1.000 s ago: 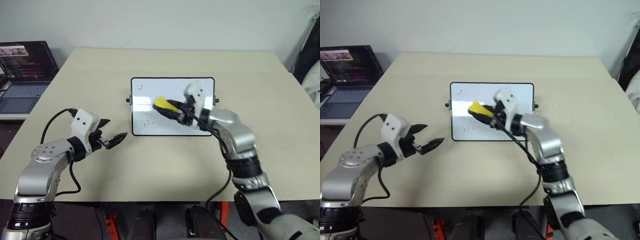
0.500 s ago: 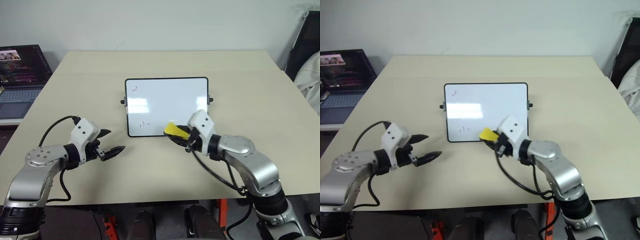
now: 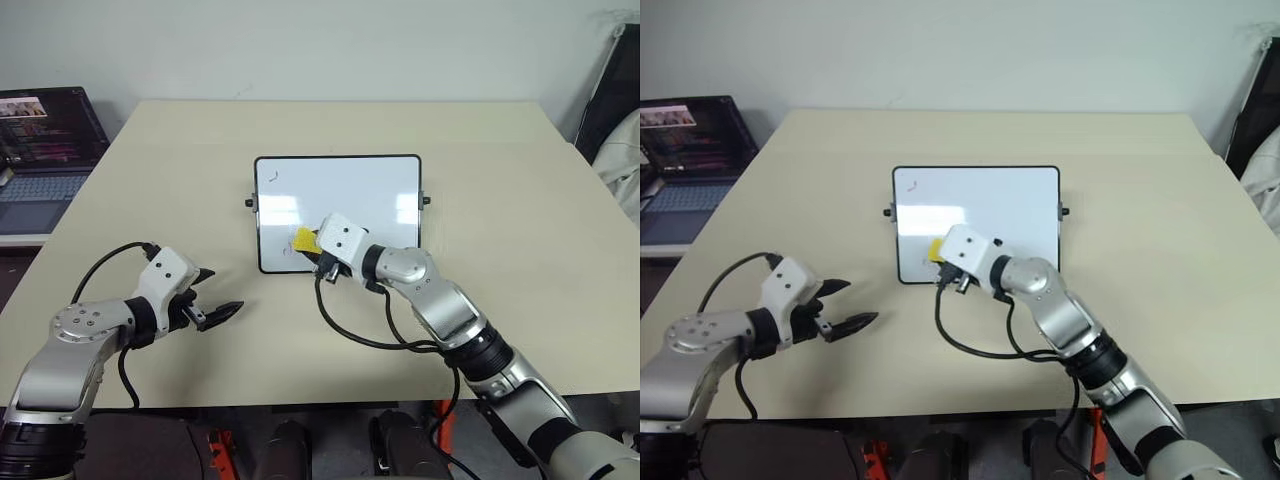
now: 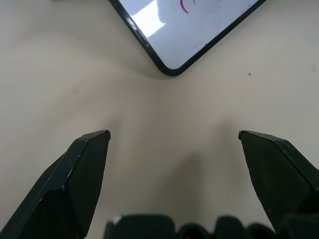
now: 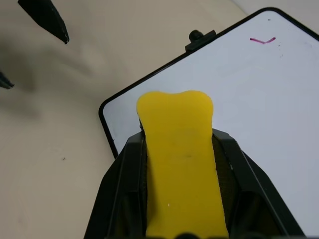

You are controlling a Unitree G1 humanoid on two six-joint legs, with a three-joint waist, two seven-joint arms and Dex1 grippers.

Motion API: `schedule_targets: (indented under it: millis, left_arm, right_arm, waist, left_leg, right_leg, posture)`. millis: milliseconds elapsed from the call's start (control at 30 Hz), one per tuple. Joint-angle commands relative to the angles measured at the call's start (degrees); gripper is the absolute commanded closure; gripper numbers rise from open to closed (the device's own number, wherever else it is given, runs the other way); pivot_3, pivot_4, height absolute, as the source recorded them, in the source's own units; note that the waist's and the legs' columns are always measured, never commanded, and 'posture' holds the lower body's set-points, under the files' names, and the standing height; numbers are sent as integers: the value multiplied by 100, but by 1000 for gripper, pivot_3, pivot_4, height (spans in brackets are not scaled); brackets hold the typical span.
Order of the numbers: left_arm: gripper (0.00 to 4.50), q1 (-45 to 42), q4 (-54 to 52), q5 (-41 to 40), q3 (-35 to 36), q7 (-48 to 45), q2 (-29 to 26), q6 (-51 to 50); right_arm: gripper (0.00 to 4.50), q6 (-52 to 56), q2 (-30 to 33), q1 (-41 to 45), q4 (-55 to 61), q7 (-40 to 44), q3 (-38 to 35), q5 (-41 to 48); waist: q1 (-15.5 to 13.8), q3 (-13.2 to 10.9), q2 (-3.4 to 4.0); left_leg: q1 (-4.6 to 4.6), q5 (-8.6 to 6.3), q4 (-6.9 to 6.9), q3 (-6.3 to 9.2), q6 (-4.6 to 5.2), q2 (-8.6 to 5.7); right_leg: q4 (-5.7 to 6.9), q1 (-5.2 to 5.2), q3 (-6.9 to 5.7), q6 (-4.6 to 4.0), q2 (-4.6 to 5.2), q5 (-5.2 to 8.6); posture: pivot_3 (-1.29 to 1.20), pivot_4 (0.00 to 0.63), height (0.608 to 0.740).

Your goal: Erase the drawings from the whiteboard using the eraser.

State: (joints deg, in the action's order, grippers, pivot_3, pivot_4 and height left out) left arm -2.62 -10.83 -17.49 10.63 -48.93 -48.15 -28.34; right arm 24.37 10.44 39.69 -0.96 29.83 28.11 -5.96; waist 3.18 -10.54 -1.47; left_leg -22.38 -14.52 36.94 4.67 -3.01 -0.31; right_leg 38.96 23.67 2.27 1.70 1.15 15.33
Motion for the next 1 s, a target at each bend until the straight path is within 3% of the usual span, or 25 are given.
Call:
schedule_targets:
  millis: [33,267,433,533,767,1000]
  left_arm:
    - [0,-56,-233,11,71,27,-83,23]
    - [0,-255,-176,25,-86,-22,-57,24]
    - [0,-371,-95,51,-187,-48,-53,41]
    - [0,-387,-82,59,-218,-45,-40,42]
    - [0,-304,-112,63,-203,-83,-55,32]
    - [0,-209,-154,59,-178,-107,-73,30]
  right_arm:
    - [3190,-559,-121,291,-389,-278,-111,-270]
    - [3190,-1653,-536,815,-2186,-561,171,-819]
    - [3190,-2258,-630,1087,-3222,-333,663,-1403]
    - [3190,-2491,-587,1173,-3462,-139,977,-1762]
    - [3190,-2678,-779,1588,-3865,-927,499,-1880]
    - [3191,-2695,-262,999,-3597,209,918,-2091]
  waist:
    - [0,0,0]
    - [11,0,0]
    - [15,1,-2]
    - [15,1,-2]
    - [15,1,-1]
    - [-9,5,-7]
  left_leg:
    - [0,0,0,-1,0,0]
    - [2,0,-1,-5,0,1]
    - [3,0,0,-7,0,-2]
    - [10,0,-1,-6,0,0]
    - [52,1,0,-3,2,1]
    - [53,1,-1,-1,2,-4]
  right_leg:
    - [0,0,0,0,0,0]
    - [2,1,-1,-1,-3,0]
    - [3,1,3,-1,-4,-1]
    - [4,-4,1,-1,-5,-1]
    - [7,-39,4,-1,-7,-1]
    - [4,-46,-1,-1,-7,-1]
  posture:
    - [0,150,740]
    - [0,150,740]
    - [0,150,740]
    - [0,150,740]
    - [0,150,740]
    - [0,150,740]
